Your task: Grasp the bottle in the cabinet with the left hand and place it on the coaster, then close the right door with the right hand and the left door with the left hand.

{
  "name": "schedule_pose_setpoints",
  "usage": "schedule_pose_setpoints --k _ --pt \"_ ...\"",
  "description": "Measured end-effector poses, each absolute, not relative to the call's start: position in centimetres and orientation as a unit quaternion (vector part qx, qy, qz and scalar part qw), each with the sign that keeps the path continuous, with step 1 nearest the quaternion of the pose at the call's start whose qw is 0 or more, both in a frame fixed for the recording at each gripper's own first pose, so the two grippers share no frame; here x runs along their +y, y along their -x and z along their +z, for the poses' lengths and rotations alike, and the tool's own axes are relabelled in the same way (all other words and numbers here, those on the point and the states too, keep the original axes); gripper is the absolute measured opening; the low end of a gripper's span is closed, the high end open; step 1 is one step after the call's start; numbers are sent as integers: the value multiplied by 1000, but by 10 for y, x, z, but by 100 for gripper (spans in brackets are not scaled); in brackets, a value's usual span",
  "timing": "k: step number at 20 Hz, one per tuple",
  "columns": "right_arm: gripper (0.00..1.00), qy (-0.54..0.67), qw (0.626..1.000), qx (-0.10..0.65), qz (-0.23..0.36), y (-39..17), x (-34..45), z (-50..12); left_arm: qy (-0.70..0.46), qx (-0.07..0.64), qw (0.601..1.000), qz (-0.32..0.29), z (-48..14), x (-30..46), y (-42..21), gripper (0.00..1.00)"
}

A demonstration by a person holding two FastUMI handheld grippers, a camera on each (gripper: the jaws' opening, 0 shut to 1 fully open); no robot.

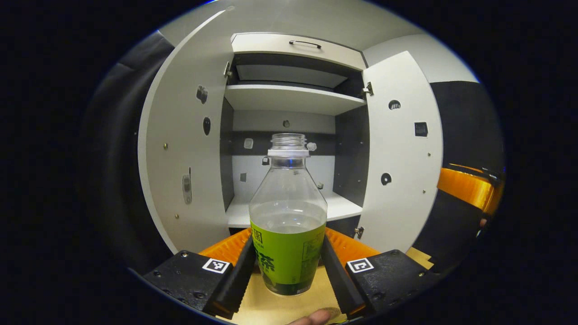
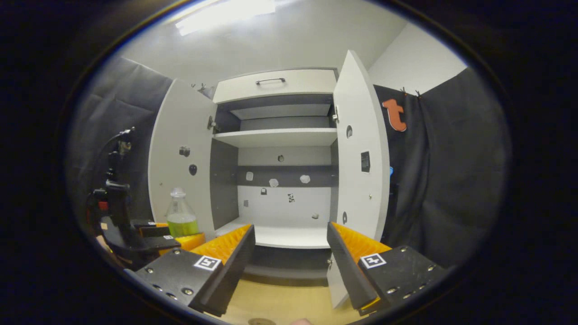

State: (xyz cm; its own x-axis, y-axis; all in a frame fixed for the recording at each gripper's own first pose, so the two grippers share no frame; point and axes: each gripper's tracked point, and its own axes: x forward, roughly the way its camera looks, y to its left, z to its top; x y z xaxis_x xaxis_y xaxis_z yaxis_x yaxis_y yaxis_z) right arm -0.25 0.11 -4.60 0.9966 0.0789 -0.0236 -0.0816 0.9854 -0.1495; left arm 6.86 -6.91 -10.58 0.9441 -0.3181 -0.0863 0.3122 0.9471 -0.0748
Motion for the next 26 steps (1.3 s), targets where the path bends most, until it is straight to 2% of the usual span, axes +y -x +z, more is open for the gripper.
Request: schedule_pose_setpoints --k 4,7,13,16,18,25,26 --pt "96 68 997 15 32 7 -10 -55 47 52 980 -187 -146 -87 -50 80" --pt "96 65 997 24 16 7 -17 -61 15 65 979 -193 -189 -100 -40 80" --pt "96 62 998 25 2 7 -15 -68 16 67 964 -255 -255 -145 -15 80" --pt "96 56 998 37 -13 4 -19 -78 20 18 952 -306 -269 -174 -2 80" --pt "96 48 998 42 -21 3 -21 -83 -18 31 949 -313 -304 -178 4 80" --pt "94 47 997 49 -43 -3 -35 -91 5 73 932 -356 -375 -200 8 80" --pt "96 50 996 50 -46 -4 -36 -90 4 78 928 -364 -383 -204 7 81"
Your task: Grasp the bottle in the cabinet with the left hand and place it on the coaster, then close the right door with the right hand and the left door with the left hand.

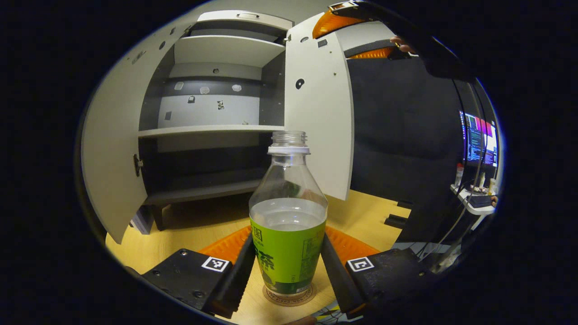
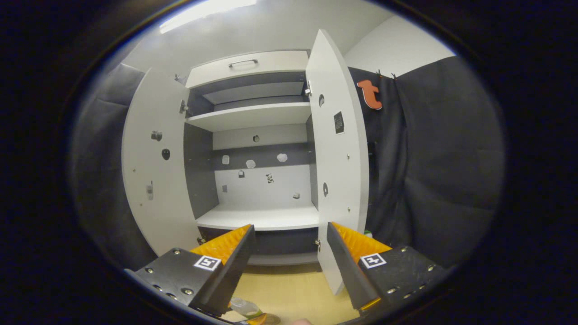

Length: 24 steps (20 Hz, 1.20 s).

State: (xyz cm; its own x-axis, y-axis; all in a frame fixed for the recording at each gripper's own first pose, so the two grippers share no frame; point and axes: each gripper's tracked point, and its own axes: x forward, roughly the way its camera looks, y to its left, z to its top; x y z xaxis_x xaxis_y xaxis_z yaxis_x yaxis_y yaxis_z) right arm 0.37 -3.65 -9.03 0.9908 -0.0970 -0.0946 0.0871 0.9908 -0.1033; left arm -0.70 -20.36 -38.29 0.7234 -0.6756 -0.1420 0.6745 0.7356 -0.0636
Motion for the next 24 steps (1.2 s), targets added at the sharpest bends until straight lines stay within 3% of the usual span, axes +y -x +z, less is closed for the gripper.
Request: schedule_pose_setpoints --k 4,15,18,24 --pt "96 59 996 48 -50 -9 -42 -89 -7 82 910 -406 -399 -219 12 82" --pt "96 73 993 65 -72 -10 -51 -98 -61 68 904 -418 -400 -208 3 86" --pt "96 69 993 59 -73 -5 -52 -94 -49 70 908 -410 -381 -202 0 93" --pt "96 70 994 52 -72 11 -60 -85 -22 43 916 -398 -308 -189 -7 93"
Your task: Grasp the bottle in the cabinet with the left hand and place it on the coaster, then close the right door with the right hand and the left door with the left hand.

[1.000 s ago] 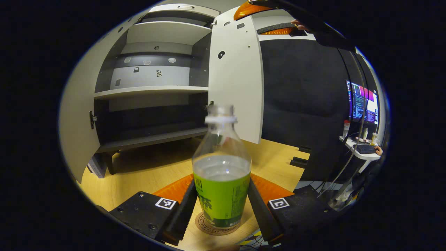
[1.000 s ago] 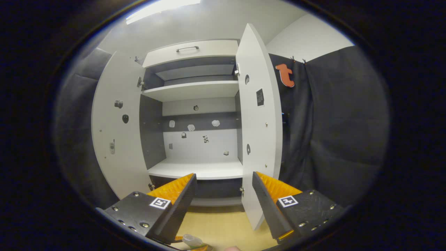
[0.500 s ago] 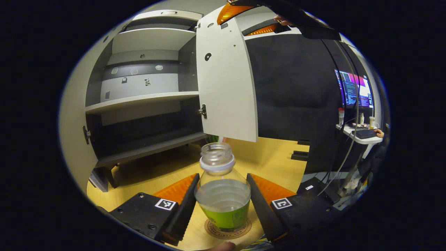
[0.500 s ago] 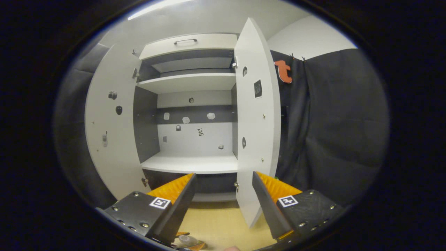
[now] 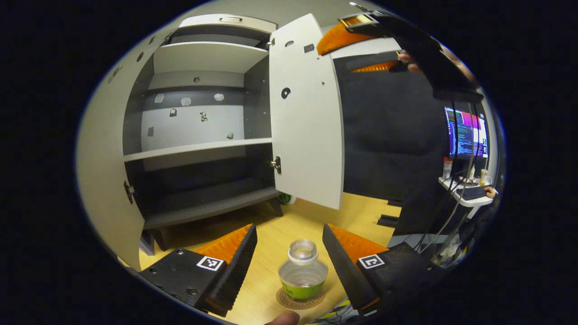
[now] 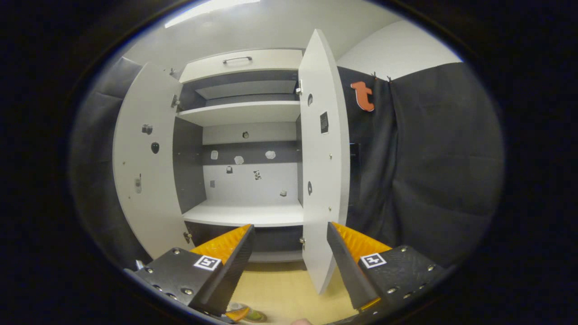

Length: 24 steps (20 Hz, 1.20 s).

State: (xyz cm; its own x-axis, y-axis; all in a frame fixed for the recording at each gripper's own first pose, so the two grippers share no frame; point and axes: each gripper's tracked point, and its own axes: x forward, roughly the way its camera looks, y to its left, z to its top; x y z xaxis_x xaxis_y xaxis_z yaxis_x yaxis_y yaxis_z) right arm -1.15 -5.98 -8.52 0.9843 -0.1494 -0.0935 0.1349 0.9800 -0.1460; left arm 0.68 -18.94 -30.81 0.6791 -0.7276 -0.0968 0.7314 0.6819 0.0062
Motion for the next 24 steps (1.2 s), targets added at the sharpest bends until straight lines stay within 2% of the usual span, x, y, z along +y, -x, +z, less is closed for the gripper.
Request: schedule_pose_setpoints --k 2,8,11,15,22,24 --pt "94 71 994 44 -66 19 -62 -79 -10 31 923 -383 -281 -183 -14 94" --pt "96 90 993 31 -69 38 -90 -63 13 3 936 -351 -191 -165 -34 96" --pt "96 86 992 29 -92 41 -117 -51 13 -12 945 -325 -150 -148 -44 96" --pt "96 88 992 26 -90 46 -144 -32 60 6 950 -305 -105 -135 -49 96" --pt "96 112 990 35 -77 17 -212 -18 57 -26 968 -241 -31 -88 -53 97" --pt "96 122 991 37 -51 4 -220 -20 59 -29 971 -231 -19 -79 -47 94"
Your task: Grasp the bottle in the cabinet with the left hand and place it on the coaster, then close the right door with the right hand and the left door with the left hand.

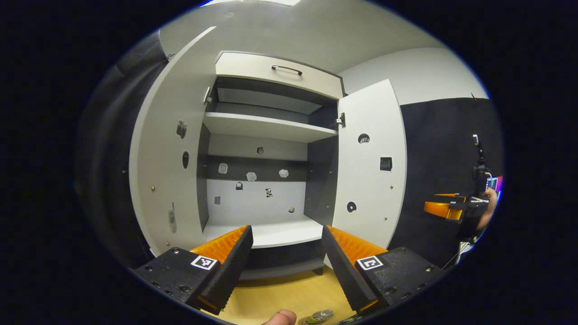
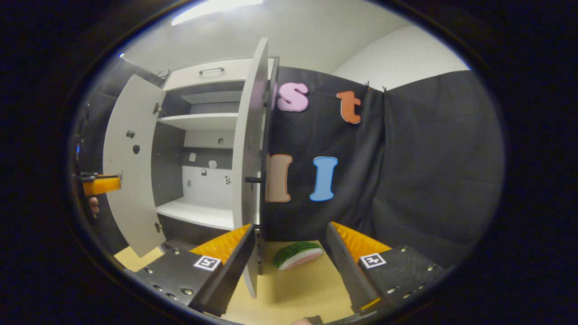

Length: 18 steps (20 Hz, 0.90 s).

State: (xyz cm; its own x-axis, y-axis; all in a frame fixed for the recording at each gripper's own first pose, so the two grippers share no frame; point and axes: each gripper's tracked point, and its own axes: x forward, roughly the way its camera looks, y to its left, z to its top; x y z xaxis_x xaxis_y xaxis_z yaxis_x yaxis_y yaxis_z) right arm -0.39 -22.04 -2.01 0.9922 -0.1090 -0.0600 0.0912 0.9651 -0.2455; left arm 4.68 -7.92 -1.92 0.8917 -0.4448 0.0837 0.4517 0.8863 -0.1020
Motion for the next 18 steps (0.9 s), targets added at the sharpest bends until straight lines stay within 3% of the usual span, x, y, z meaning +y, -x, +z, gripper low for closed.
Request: schedule_pose_setpoints --k 10,14,15,16,17,18 --pt "96 107 994 31 -18 -82 -263 -24 13 -14 985 -174 -25 -39 3 96" --pt "96 87 994 37 58 -104 -232 -36 11 10 988 -154 -40 -27 27 96" --pt "96 93 993 38 53 -104 -231 -37 13 12 989 -148 -43 -23 32 94" --pt "89 99 993 31 50 -104 -230 -35 16 11 990 -143 -45 -19 37 96" --pt "92 98 994 24 45 -103 -229 -34 18 11 990 -139 -48 -15 41 96" --pt "88 93 995 25 37 -102 -229 -37 19 14 991 -133 -51 -10 43 96"
